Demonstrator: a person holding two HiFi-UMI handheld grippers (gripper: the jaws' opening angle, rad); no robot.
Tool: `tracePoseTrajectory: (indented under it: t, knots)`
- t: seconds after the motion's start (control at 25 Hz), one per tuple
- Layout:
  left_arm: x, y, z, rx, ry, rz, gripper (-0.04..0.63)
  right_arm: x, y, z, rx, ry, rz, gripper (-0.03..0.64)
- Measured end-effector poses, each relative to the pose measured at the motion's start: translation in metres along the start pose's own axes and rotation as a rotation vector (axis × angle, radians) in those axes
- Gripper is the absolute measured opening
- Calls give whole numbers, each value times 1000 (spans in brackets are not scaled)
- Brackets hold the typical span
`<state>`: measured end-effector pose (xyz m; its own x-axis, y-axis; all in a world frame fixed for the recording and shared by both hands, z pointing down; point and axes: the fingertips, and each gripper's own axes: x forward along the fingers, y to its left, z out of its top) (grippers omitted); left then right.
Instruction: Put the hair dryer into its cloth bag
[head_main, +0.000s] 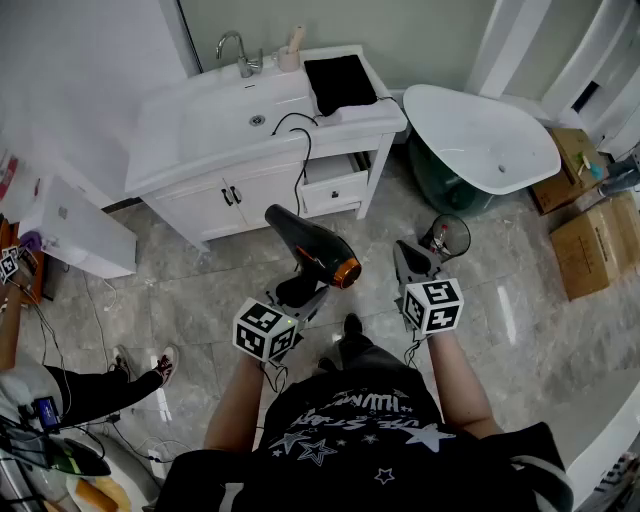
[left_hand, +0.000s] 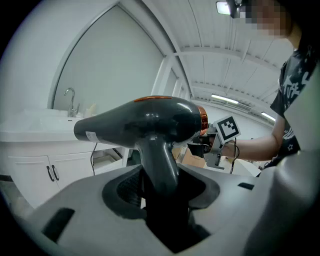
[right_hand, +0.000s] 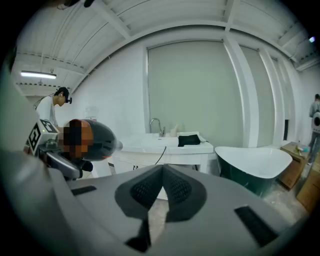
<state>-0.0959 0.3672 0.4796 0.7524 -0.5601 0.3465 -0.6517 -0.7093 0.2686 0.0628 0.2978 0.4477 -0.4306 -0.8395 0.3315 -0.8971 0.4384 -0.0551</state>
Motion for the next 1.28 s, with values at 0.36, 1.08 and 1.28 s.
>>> tracePoseTrajectory:
  t: [0.36,1.08,1.28]
  knots:
    - [2,5,10,13,-10,18,193,13,2,2,-5,3,29,5]
    - [6,-5,-9,-25,2,2,193,-10,-12,-26,43,27,-3,6]
    - [16,6,-3,-65,-4,2,193,13,-23,-33,68,39,4,6]
